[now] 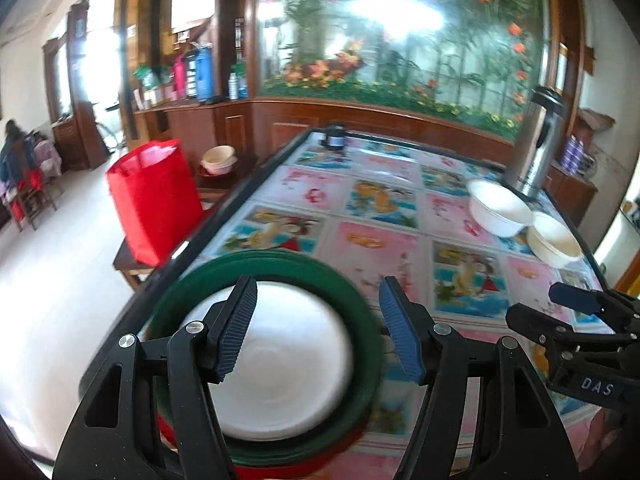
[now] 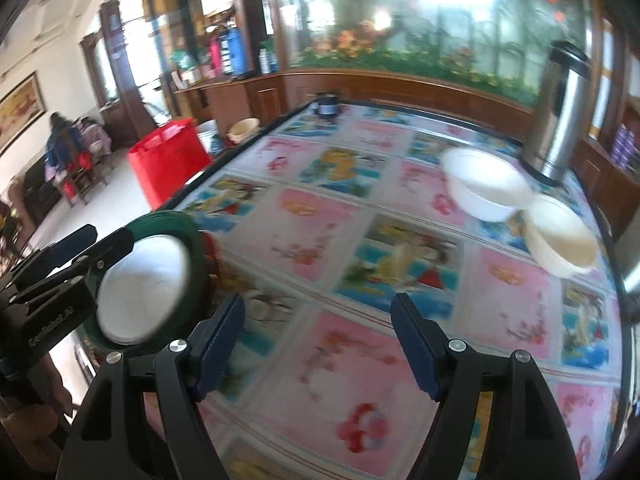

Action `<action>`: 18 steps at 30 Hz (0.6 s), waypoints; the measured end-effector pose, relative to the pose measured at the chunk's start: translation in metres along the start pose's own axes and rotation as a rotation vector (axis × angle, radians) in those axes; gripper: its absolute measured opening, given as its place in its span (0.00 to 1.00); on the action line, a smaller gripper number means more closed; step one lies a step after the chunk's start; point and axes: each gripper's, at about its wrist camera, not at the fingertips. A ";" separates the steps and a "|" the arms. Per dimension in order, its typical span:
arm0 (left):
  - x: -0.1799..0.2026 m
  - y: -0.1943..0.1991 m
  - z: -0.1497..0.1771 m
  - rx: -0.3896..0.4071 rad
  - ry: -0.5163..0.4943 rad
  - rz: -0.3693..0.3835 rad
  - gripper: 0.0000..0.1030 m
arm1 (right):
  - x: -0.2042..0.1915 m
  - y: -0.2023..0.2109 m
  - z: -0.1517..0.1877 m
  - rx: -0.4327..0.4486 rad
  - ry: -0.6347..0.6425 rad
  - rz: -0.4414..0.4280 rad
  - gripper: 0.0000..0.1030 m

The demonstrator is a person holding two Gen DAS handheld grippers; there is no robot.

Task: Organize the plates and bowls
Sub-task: 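Reach the left tool to another white plate and grip its rim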

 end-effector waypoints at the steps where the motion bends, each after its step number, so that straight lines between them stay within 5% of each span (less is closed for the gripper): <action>1: 0.010 0.000 -0.001 0.001 -0.017 0.013 0.62 | 0.006 0.002 0.001 -0.002 -0.009 0.012 0.73; 18: 0.121 -0.010 -0.031 0.006 -0.165 0.124 0.62 | 0.091 0.020 -0.001 -0.002 -0.095 0.156 0.73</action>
Point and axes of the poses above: each gripper's, at about its wrist camera, not at the fingertips, and y roughly against the way its jaws point, x to its right, z to its underside, and after that the axes turned 11 degrees about -z, right-handed
